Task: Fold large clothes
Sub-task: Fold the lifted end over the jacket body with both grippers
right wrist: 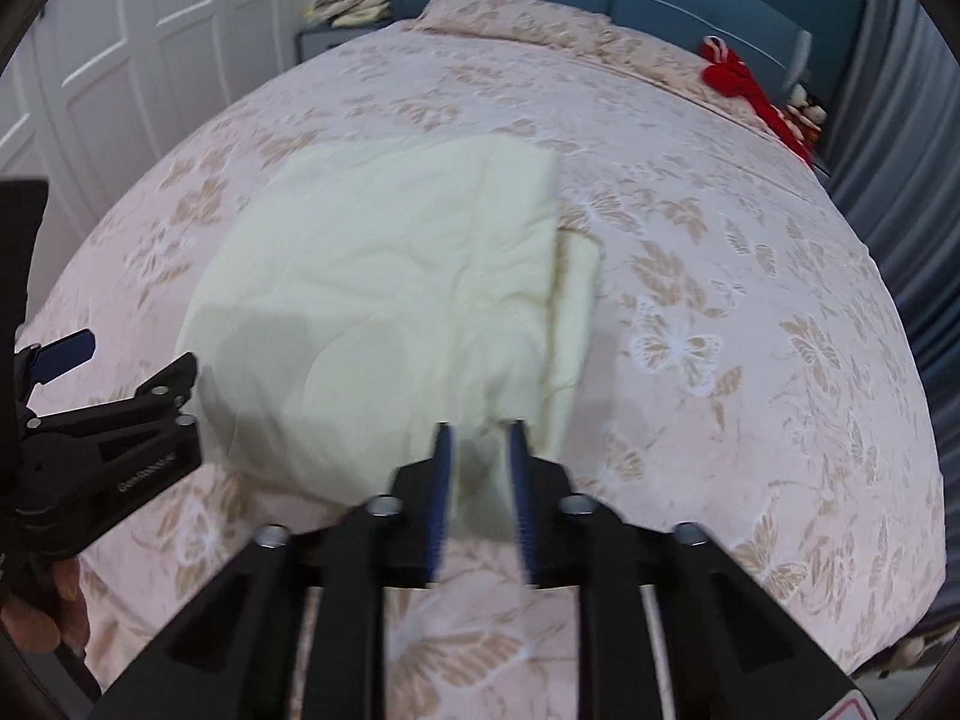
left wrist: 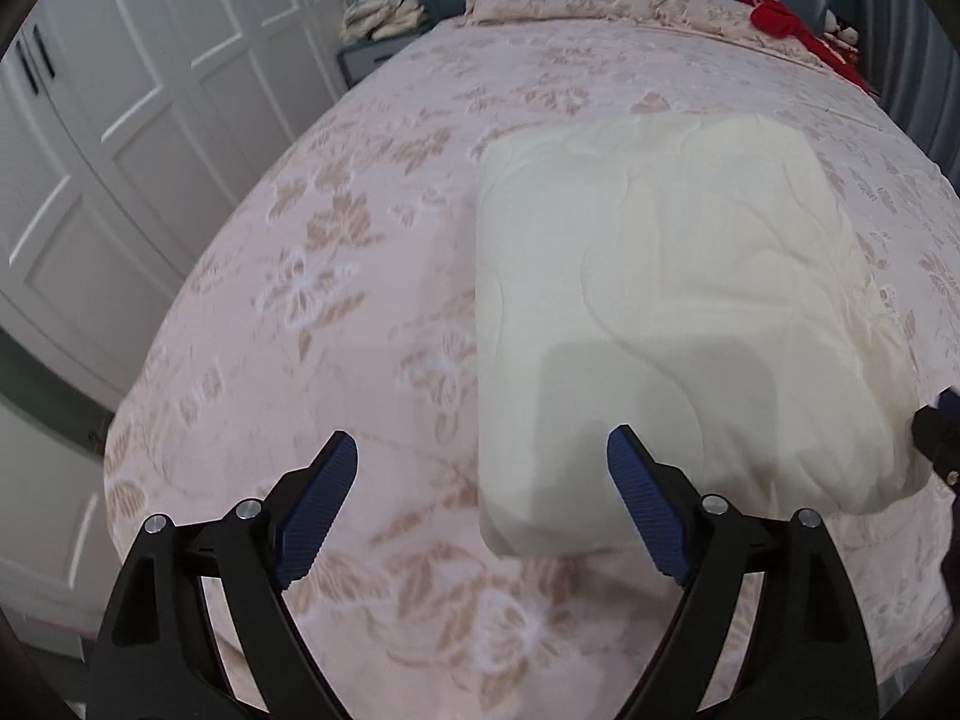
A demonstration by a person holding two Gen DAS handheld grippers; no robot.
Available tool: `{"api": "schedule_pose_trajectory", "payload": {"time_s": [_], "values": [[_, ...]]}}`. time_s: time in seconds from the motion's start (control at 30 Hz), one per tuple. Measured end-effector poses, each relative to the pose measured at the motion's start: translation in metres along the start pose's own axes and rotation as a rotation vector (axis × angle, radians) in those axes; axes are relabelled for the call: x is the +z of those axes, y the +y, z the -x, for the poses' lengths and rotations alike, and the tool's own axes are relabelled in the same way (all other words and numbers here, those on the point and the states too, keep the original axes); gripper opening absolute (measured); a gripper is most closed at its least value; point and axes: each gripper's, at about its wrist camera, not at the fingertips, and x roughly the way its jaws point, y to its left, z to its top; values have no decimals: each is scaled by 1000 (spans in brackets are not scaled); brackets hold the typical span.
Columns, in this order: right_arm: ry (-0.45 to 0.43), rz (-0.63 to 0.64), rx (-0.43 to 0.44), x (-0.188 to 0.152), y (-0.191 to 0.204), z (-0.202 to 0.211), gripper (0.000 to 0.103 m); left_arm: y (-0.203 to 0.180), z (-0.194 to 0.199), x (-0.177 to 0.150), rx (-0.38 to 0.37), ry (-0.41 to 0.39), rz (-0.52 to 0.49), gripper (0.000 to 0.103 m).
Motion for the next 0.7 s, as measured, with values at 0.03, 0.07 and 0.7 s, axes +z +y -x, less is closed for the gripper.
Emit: {"api": "schedule_pose_trajectory", "payload": {"time_s": [0.03,0.07,0.7], "values": [[13,6,-4,-2,2,-5,10,1,0,-4,4,7,7,83],[23,12,-8,-4,4,-10,10,0,0,-7,4,14,8,83],[176,37,-73,-14,4,-99,0,-29,-47,-21,44,107,-48,86]]}}
